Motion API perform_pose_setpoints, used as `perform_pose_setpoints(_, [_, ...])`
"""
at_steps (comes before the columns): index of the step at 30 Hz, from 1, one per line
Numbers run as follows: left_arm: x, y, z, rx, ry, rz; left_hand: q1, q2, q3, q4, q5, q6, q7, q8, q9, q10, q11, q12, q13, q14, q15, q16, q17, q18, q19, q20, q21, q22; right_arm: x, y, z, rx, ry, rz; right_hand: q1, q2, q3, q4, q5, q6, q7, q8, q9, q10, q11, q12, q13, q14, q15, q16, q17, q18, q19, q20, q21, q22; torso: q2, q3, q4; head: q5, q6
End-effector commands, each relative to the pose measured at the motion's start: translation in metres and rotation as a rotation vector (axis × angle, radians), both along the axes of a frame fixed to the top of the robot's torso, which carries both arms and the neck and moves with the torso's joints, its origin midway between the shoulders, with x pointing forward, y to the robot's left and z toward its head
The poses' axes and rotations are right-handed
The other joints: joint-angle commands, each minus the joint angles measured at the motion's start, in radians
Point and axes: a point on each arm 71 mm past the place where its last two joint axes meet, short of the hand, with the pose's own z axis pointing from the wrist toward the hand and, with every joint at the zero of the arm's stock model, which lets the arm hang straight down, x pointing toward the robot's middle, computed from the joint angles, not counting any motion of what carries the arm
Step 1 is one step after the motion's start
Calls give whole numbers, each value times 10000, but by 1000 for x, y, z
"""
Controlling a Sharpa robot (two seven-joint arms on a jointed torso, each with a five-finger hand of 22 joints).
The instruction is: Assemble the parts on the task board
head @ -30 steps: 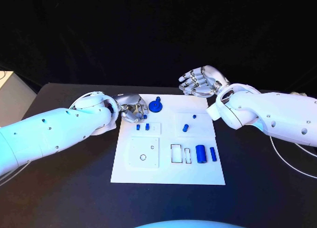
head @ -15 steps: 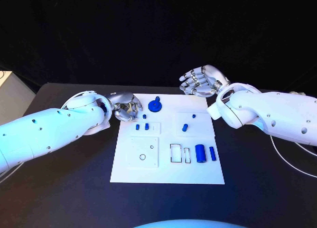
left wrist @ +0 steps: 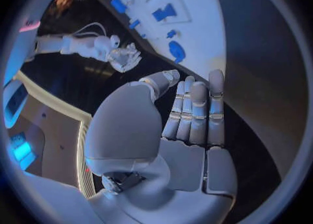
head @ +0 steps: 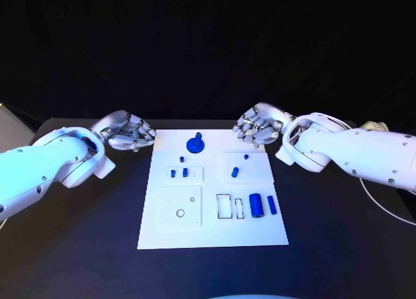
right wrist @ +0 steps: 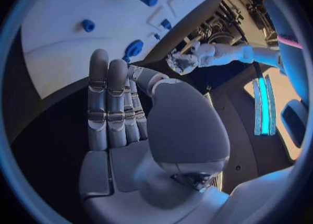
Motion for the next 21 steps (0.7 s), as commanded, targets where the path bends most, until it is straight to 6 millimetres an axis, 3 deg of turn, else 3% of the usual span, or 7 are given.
perform_pose_setpoints(1, [-7, 1, 10, -4241, 1106, -198, -53, -2, -133, 29, -14, -193, 55, -29, 3, -136, 40, -74, -71, -243, 61, -381, -300, 148, -86, 64, -327, -210, -5, 1, -10, -2832, -479, 627, -166, -44, 127, 30, -47, 67, -10, -58, -1, 70, -19, -140, 41, 375, -69, 909, 611, -7, 99, -4, 577, 548, 14, -16, 6, -129, 92])
perform_pose_setpoints(2, [-12, 3, 12, -4846, 1301, -391, -264, -61, -350, 228, -80, -324, 101, -59, -5, -223, 112, -114, -114, -338, 121, -558, -386, 139, -132, 128, -579, -373, -7, 0, -12, -3307, -728, 628, -259, -130, 209, 58, -82, 61, -16, -93, 11, 74, -11, -260, 71, 423, -53, 2052, 1375, -144, 285, 10, 1662, 1645, 15, -24, 5, -145, 130])
perform_pose_setpoints(3, [-13, 4, 12, -4971, 1340, -430, -353, -89, -456, 321, -155, -414, 123, -87, -14, -266, 121, -131, -131, -380, 157, -628, -420, 138, -150, 157, -703, -453, -7, 0, -12, -3413, -789, 626, -280, -160, 228, 62, -97, 54, -12, -104, 14, 68, -8, -292, 79, 414, -49, 2247, 1499, -165, 305, 16, 1833, 1818, 14, -22, 6, -149, 137])
perform_pose_setpoints(5, [-19, 8, 14, -5489, 1491, -557, -416, -125, -707, 517, -458, -525, 153, -67, 0, -388, 181, -198, -200, -492, 200, -849, -525, 145, -128, 222, -1096, -722, -9, -1, -15, -3878, -1058, 611, -383, -236, 326, 125, -146, 27, -19, -148, 34, 9, 6, -433, 100, 495, -21, 3513, 2315, -352, 546, 46, 3146, 3156, 9, -16, 1, -160, 127])
perform_pose_setpoints(9, [-25, 16, 15, -5960, 1625, -578, -329, -118, -946, 717, -464, -559, 125, 28, 37, -363, 172, -240, -296, -561, 199, -1156, -664, 152, 22, 239, -1621, -1101, -12, 0, -18, -4585, -1450, 545, -527, -405, 498, 245, -219, 6, -37, -190, 122, -146, 71, -539, 111, 590, 39, 5865, 3777, -620, 854, 82, 5151, 5216, -4, 8, 44, -226, 62])
perform_pose_setpoints(15, [-32, 25, 16, -6113, 1564, -502, -250, -112, -1040, 795, -461, -559, 120, 73, 48, -275, 153, -238, -338, -329, 166, -1026, -601, 151, 296, 196, -1661, -1172, -17, 2, -25, -5125, -1577, 563, -628, -497, 529, 346, -235, 15, -49, -185, 199, -212, 60, -554, 119, 626, 33, 6795, 4334, -740, 946, 120, 6016, 6121, -1, -17, 41, -232, 29])
perform_pose_setpoints(21, [-34, 32, 17, -6179, 1468, -306, -230, -104, -1041, 799, -455, -553, 117, 82, 51, -285, 153, -249, -346, -314, 164, -1015, -594, 151, 320, 192, -1667, -1180, -20, 5, -30, -5445, -1518, 629, -779, -640, 423, 444, -244, -14, -27, -203, 234, -397, 101, -573, 96, 598, 64, 7042, 4427, -750, 915, 152, 6177, 6298, -4, -3, 36, -227, -11])
